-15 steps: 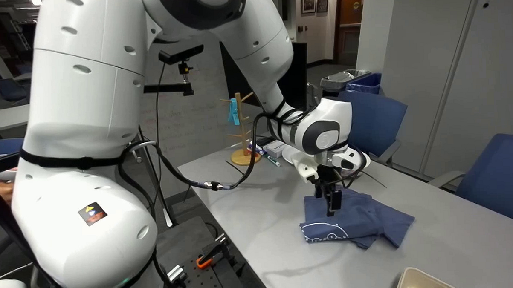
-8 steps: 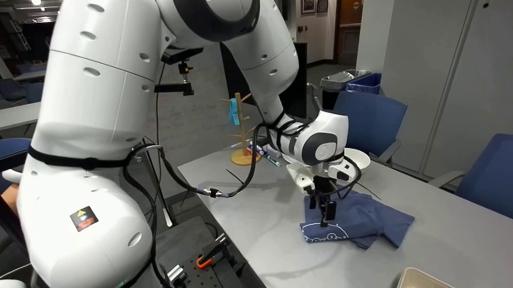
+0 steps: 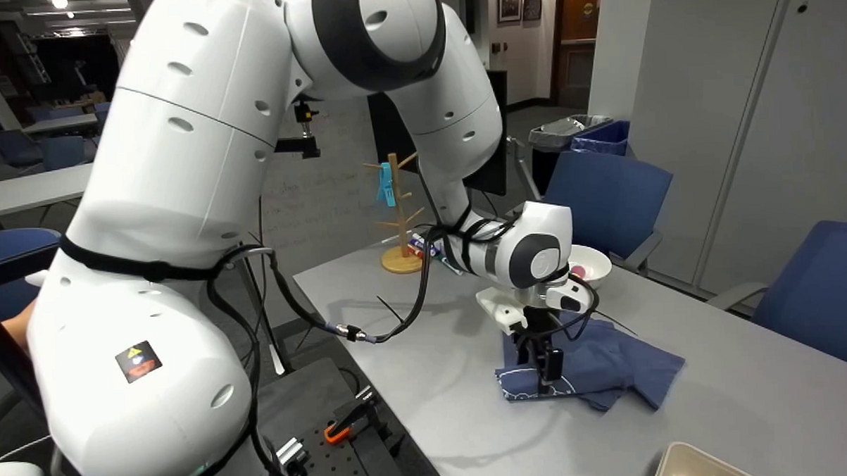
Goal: Fold the t-shirt
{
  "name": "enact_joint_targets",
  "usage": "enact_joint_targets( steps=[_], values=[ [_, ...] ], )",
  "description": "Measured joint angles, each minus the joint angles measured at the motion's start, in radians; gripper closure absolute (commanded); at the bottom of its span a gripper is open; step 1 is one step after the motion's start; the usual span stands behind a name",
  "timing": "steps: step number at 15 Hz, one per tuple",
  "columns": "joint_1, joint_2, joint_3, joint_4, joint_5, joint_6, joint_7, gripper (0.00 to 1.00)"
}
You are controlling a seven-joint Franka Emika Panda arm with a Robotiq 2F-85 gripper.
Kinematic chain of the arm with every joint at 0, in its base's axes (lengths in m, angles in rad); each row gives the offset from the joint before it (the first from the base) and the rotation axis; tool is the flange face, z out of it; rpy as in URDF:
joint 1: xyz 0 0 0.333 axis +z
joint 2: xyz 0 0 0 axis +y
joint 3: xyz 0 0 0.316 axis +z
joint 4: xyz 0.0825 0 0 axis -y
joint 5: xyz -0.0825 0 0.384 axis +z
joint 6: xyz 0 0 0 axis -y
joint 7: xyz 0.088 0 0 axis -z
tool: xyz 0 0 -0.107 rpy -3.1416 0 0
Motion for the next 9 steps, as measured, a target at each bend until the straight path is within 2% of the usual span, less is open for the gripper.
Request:
enact_joint_targets(
  steps=[1, 2, 4, 6, 9],
  values=[
    [0.001, 0.008, 0.0, 0.009, -0.01, -0.001, 0.003, 0.18],
    [0.003, 0.015, 0.0, 0.017, -0.018, -0.004, 0.004, 0.18],
    [0.007, 0.022, 0.0, 0.033, -0.035, -0.015, 0.01, 0.04],
    [0.013, 0.023, 0.0, 0.05, -0.048, -0.057, 0.022, 0.0],
    [0.024, 0.023, 0.001, 0.086, -0.064, -0.154, 0.059, 0.0]
  ],
)
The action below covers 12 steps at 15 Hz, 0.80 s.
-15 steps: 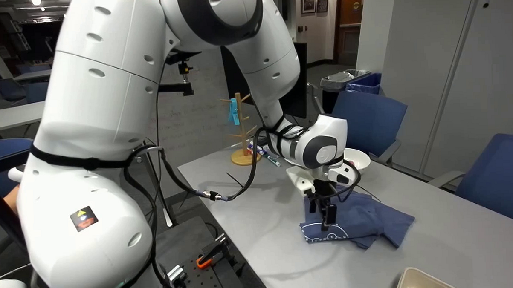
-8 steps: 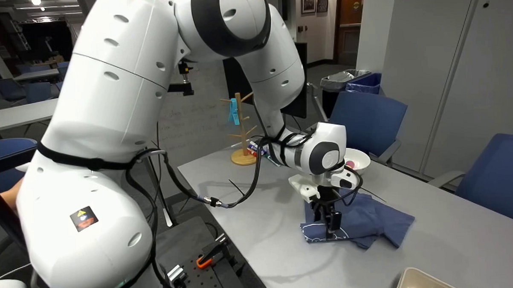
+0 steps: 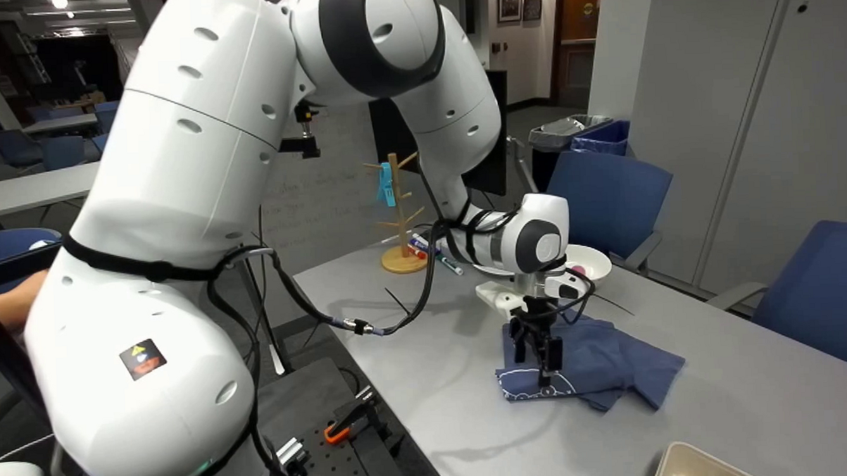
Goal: Fold the t-shirt
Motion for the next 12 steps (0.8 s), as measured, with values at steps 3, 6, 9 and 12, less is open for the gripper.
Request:
enact_joint_targets(
  steps=[3, 6, 9, 12],
  values=[
    [0.01, 0.001, 0.008, 0.031, -0.009, -0.067, 0.023, 0.0],
    [0.015, 0.02, 0.022, 0.063, -0.026, -0.112, 0.033, 0.01],
    [0.018, 0.058, 0.034, 0.101, -0.052, -0.148, 0.037, 0.19],
    [0.023, 0.1, 0.034, 0.14, -0.07, -0.174, 0.039, 0.24]
  ],
)
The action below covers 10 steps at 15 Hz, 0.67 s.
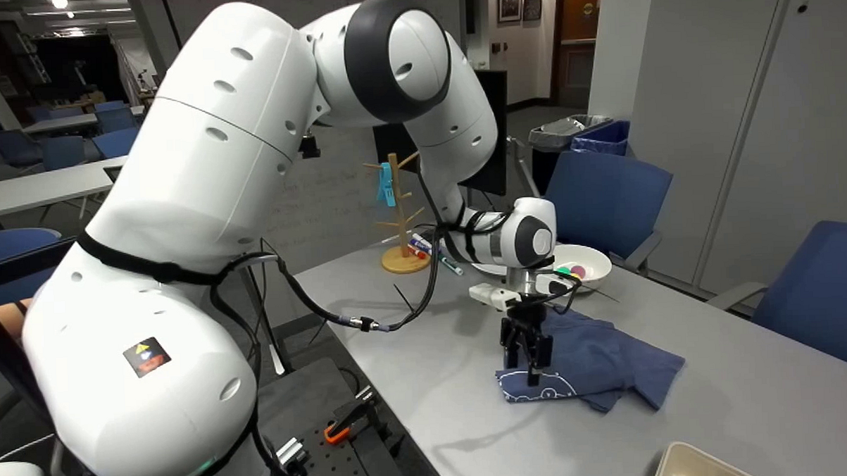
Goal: Fold the t-shirt
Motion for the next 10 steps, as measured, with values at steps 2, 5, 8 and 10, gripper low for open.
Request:
enact_joint_targets(
  steps=[2, 5, 8, 10],
  values=[
    [0.006, 0.016, 0.0, 0.027, -0.016, -0.031, 0.003, 0.21],
    [0.013, 0.031, 0.0, 0.061, -0.047, -0.082, 0.012, 0.17],
    [0.02, 0.043, 0.0, 0.09, -0.077, -0.135, 0.021, 0.16],
    [0.024, 0.049, 0.001, 0.106, -0.095, -0.169, 0.022, 0.18]
  ],
)
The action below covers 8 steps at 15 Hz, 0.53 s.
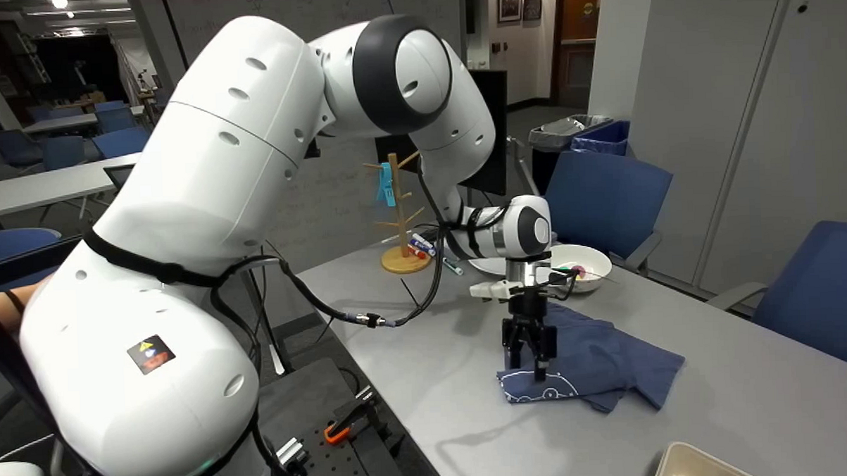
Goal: Fold the t-shirt
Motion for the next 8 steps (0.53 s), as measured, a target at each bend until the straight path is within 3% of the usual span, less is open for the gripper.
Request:
enact_joint_targets(
  steps=[2, 3, 4, 8],
  values=[
    [0.004, 0.002, 0.002, 0.01, -0.012, -0.026, 0.0, 0.2],
    [0.005, 0.002, 0.003, 0.015, -0.014, -0.039, 0.0, 0.3],
    [0.005, 0.003, 0.005, 0.019, -0.014, -0.05, 0.0, 0.45],
    [0.005, 0.009, 0.011, 0.034, -0.015, -0.079, 0.0, 0.77]
  ],
)
